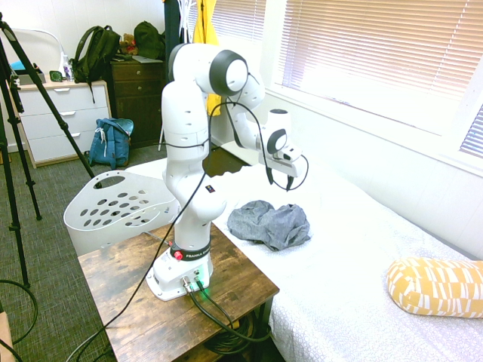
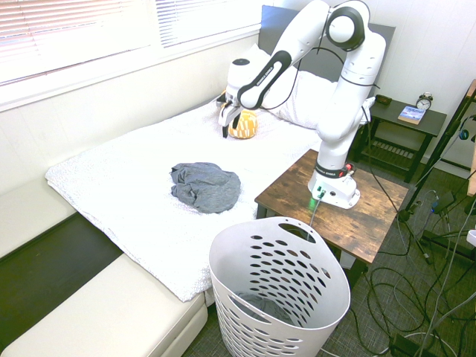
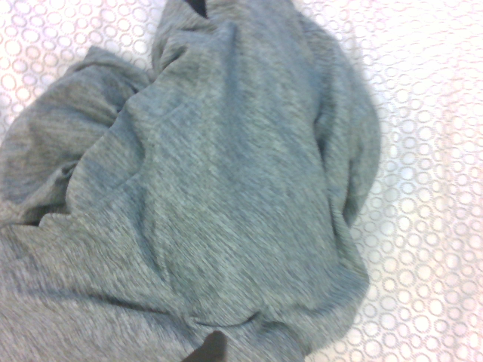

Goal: Put my clothes in the laundry bag

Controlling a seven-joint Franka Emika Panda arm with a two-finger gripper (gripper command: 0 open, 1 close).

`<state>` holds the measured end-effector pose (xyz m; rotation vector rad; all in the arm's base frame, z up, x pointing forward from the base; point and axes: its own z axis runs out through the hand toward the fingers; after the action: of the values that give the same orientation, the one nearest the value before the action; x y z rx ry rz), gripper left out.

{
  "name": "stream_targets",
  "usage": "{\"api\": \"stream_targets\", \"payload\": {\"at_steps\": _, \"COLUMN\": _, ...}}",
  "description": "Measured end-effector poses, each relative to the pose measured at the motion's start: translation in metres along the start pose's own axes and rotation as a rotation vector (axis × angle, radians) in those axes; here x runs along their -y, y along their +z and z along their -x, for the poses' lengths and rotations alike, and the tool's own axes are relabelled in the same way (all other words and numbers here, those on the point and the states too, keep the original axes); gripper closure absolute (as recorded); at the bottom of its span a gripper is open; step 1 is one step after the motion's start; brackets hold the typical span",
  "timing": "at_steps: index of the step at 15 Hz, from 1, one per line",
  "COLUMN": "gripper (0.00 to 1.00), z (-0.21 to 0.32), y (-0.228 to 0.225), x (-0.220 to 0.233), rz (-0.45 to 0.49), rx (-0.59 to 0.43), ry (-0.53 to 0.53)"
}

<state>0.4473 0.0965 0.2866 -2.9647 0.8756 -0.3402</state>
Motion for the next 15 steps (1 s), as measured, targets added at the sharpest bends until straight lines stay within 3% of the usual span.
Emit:
{"api": "stream_targets", "payload": {"at_steps": 2, "gripper": 0.00, "z": 0.003, "y": 0.049, "x": 0.010, "rz": -0.001, "rx": 0.025, "ry": -0.047}}
{"api": "stream_targets", "payload": {"at_steps": 9, "gripper": 0.00, "z": -0.019, "y": 0.204, "x": 0.041, "rz": -0.075, "rx": 0.131, "ry": -0.028}}
{"api": "stream_targets", "payload": {"at_steps": 15, "gripper": 0.00, "z": 0.018, "y": 0.268, "x": 0.042, "rz": -0.051, "rx": 0.178, "ry": -0.068}}
